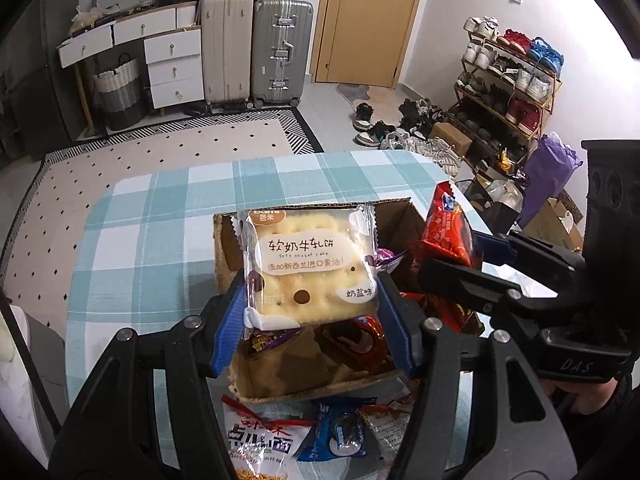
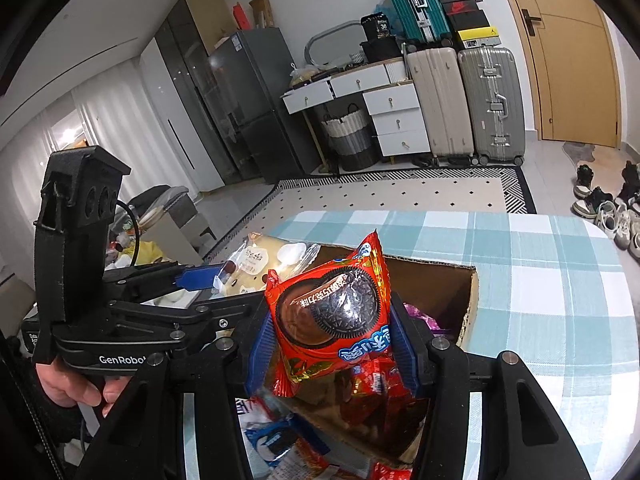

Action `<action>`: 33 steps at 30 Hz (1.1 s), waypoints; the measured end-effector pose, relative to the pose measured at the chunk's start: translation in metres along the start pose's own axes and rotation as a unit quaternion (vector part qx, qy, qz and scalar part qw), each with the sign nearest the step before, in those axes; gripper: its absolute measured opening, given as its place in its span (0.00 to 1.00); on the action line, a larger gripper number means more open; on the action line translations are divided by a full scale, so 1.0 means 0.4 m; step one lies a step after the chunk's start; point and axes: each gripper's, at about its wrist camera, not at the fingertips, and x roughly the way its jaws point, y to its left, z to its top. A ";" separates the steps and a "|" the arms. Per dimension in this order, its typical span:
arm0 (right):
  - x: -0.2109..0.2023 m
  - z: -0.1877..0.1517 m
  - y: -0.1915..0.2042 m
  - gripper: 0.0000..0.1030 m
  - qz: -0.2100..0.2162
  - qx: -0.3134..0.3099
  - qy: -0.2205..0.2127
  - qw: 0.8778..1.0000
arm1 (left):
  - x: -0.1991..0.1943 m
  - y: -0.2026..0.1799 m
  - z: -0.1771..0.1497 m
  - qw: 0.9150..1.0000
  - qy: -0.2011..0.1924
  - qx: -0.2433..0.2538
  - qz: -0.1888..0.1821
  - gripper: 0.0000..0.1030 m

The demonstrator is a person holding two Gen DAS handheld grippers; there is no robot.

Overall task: Organize snacks
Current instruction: 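Open both tools to drop the two packs into the box, then move both tools back toward the remaining snack bags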

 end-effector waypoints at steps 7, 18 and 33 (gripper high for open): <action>0.017 -0.004 -0.019 0.75 -0.017 -0.003 -0.001 1.000 | 0.058 0.027 0.007 0.999 0.021 -0.018 -0.020 0.67; -0.041 -0.001 -0.010 0.79 -0.016 -0.002 -0.023 1.000 | 0.010 0.029 -0.016 1.000 0.003 -0.014 -0.006 0.71; -0.142 -0.028 0.071 0.79 -0.007 -0.013 -0.043 0.999 | -0.151 -0.007 -0.079 0.999 -0.029 -0.013 0.014 0.76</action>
